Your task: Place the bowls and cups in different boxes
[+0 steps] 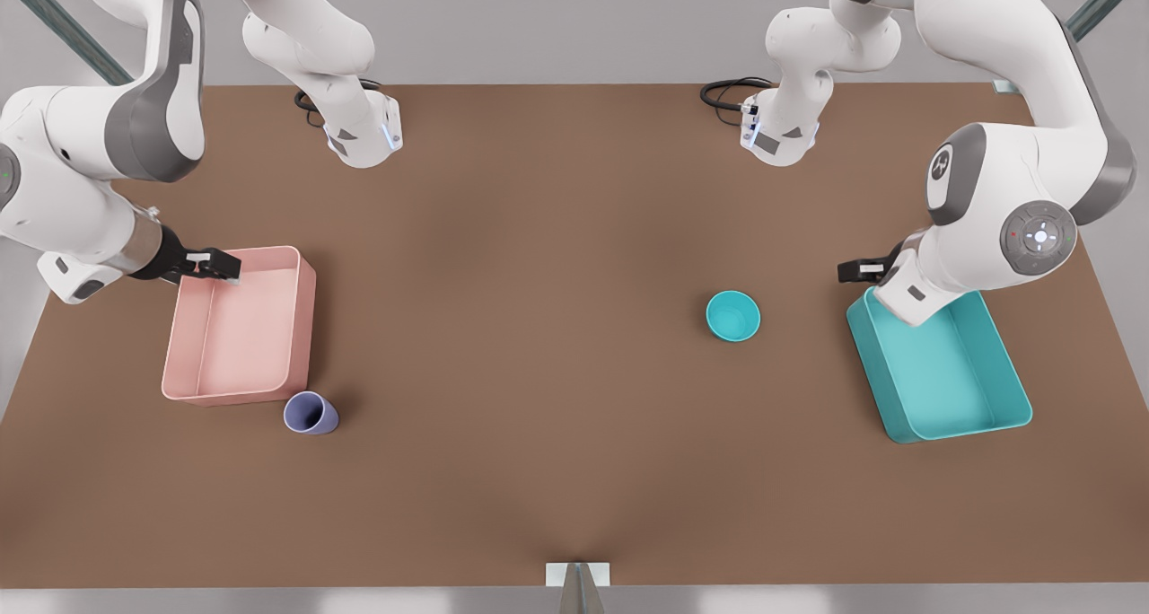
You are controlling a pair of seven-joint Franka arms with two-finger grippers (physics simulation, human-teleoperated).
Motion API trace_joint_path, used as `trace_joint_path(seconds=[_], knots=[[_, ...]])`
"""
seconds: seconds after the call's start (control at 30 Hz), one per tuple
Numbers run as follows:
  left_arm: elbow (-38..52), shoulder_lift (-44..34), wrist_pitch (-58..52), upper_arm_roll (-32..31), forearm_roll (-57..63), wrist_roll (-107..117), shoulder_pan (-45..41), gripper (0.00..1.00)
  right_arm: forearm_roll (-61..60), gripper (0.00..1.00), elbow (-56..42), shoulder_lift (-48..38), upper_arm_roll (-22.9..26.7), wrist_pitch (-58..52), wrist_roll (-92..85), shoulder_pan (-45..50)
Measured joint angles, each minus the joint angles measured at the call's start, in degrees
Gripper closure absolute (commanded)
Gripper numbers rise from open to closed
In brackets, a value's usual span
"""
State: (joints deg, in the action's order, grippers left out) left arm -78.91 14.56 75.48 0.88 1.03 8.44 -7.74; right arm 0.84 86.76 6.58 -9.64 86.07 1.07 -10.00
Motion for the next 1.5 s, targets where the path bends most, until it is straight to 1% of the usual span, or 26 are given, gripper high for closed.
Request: trace_joint_path(seconds=[0.1,0.13,0.2,0.27,0.3,0.4,0.57,0.77,0.8,0.83,0.87,0.9,0.93,1.07,1.13,1.17,1.23,1.27,1.3,1.33,1.4,1.5], knots=[[-1.19,-0.02,0.27,0.00,-0.03,0.59,0.00,0.00,0.08,0.00,-0.03,0.29,0.05,0.30,0.05,0.08],[-4.09,-0.03,1.44,0.01,-0.12,0.75,-0.08,0.00,0.35,0.00,-0.49,1.70,-0.14,0.98,0.05,0.14],[-14.28,0.84,7.66,0.01,-2.57,1.04,-0.66,0.00,1.11,0.00,-3.83,9.86,-0.43,5.01,-0.16,1.04],[-22.04,2.98,14.83,0.00,-6.50,0.69,-0.80,0.00,2.27,0.00,-10.78,19.60,-0.57,8.92,-0.33,1.99],[-26.20,3.59,18.57,0.00,-8.72,0.08,-0.80,0.00,2.66,0.00,-12.32,23.23,-0.58,11.11,-0.39,2.20],[-33.03,5.23,27.95,0.00,-13.91,-2.38,-0.80,0.00,3.13,0.00,-13.33,29.93,-0.18,17.19,-0.51,2.03],[-38.42,7.76,38.80,0.01,-17.12,-7.46,-0.42,0.00,3.49,0.00,-10.21,33.40,0.12,22.72,-0.63,1.08],[-38.94,12.05,47.51,-0.77,-21.89,-12.11,-0.81,0.00,4.77,0.00,-7.67,35.83,0.29,25.92,-0.74,0.40],[-38.96,12.42,48.40,-0.95,-22.86,-12.74,-0.89,0.15,5.05,0.00,-7.60,36.33,0.40,26.44,-0.76,0.29],[-38.96,12.67,49.13,-1.08,-23.59,-13.35,-0.94,0.43,5.25,0.00,-7.57,36.71,0.45,26.93,-0.77,0.22],[-38.93,12.79,49.70,-1.15,-24.14,-13.92,-0.96,0.64,5.41,0.00,-7.56,37.00,0.48,27.37,-0.78,0.22],[-38.91,12.82,50.12,-1.19,-24.56,-14.46,-0.96,0.73,5.53,0.00,-7.55,37.34,0.49,27.77,-0.80,0.23],[-38.86,12.82,50.44,-1.21,-24.88,-14.97,-0.97,0.79,5.62,0.00,-7.55,37.63,0.49,28.10,-0.81,0.24],[-38.28,12.52,50.68,-1.11,-24.94,-16.91,-0.75,0.79,5.81,0.00,-7.54,38.79,0.50,29.01,-0.85,0.34],[-36.09,11.32,48.57,0.80,-24.79,-17.83,-0.75,0.79,5.83,0.00,-7.58,39.37,0.50,29.30,-0.87,0.47],[-33.31,10.57,46.32,2.72,-24.03,-18.23,-0.72,0.79,5.81,0.07,-7.59,39.59,0.50,29.42,-0.87,0.49],[-25.73,8.67,40.44,6.46,-20.39,-18.60,-0.60,0.79,5.74,0.47,-7.56,39.76,0.50,29.60,-0.91,0.50],[-21.13,7.91,37.44,9.35,-17.90,-18.71,-0.78,0.79,5.70,0.61,-7.56,39.79,0.50,29.66,-0.94,0.51],[-17.06,7.44,34.76,12.50,-15.85,-18.83,-0.23,0.79,5.63,0.72,-7.57,39.81,0.49,29.70,-0.99,0.53],[-14.55,7.22,32.57,15.66,-14.24,-19.05,0.48,0.79,5.46,0.79,-7.61,39.81,0.46,29.70,-1.10,0.56],[-12.14,7.33,29.53,20.59,-12.11,-19.65,2.35,0.79,4.90,0.79,-7.76,39.76,0.43,29.64,-1.51,0.67],[-11.85,9.82,28.33,23.81,-10.55,-20.89,5.48,0.79,5.24,0.79,-8.05,39.63,0.36,29.53,-1.59,0.75]])
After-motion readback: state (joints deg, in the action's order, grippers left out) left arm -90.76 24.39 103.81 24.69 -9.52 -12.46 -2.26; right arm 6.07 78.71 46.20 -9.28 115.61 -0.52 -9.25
